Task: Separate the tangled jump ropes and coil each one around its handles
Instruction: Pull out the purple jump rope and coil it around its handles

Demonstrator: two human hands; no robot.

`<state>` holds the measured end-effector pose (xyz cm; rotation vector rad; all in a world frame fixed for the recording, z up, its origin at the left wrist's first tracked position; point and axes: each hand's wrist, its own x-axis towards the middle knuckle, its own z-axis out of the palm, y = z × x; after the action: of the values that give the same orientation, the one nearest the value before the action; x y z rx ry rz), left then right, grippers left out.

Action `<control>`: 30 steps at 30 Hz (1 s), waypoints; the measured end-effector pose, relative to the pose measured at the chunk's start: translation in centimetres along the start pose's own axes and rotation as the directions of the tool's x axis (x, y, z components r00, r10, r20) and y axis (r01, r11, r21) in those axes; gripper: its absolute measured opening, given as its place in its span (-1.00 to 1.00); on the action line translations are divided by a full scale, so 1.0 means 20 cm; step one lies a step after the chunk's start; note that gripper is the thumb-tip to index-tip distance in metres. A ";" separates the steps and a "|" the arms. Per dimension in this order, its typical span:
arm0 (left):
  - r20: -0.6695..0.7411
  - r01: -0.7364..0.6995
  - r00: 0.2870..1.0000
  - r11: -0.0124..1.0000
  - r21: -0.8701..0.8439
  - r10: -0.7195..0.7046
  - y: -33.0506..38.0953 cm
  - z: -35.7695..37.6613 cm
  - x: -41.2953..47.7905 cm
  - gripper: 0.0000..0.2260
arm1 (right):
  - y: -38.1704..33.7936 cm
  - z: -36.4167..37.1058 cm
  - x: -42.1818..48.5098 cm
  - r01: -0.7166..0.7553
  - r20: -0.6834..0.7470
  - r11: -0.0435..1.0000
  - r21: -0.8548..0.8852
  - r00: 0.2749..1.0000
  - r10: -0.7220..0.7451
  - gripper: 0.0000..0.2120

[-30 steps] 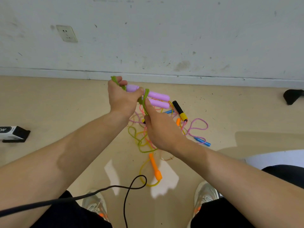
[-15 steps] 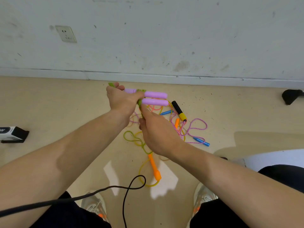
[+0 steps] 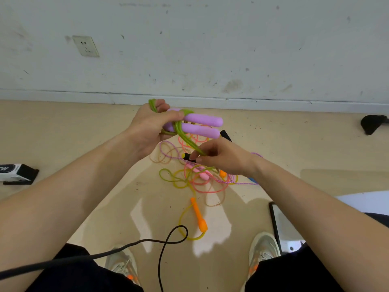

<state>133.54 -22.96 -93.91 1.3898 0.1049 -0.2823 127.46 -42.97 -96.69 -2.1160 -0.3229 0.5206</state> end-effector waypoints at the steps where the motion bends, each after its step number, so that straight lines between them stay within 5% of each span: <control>1: 0.035 -0.003 0.999 1.000 0.005 0.003 0.00 0.00 -0.02 -0.56 | 0.01 -0.01 0.00 -0.028 0.012 0.999 0.016 1.000 0.028 -0.82; 4: 0.102 0.012 0.995 0.999 0.042 -0.016 0.01 -0.01 -0.05 -0.51 | 0.01 -0.01 -0.01 -0.077 0.050 0.983 0.166 0.996 0.069 -0.81; 11: 0.197 -0.025 0.980 0.980 0.199 -0.015 0.06 -0.04 -0.10 -0.35 | -0.03 -0.11 -0.04 0.015 0.068 0.986 0.169 0.997 -0.027 -0.80; 15: 0.283 -0.051 0.959 0.959 0.280 -0.032 0.06 -0.03 -0.12 -0.20 | -0.03 -0.16 -0.03 -0.072 0.090 0.975 0.210 0.995 0.054 -0.74; 21: 0.305 -0.040 0.951 0.956 0.291 -0.053 0.06 -0.02 -0.13 -0.34 | 0.01 -0.14 -0.01 -0.010 0.143 1.000 0.021 0.990 0.007 -0.82; 26: 0.319 -0.095 0.947 0.923 0.373 -0.031 0.05 -0.03 -0.13 -0.18 | 0.02 -0.14 0.01 0.012 0.153 0.986 -0.168 0.988 0.014 -0.82; 30: 0.343 -0.161 0.939 0.857 0.489 -0.020 0.03 -0.04 -0.13 -0.23 | -0.01 -0.15 0.00 -0.038 0.036 0.812 -0.582 0.997 0.073 -0.59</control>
<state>131.29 -21.71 -92.90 1.8477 -0.3334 -0.5093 128.80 -44.95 -95.04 -2.7183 -0.5042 0.5661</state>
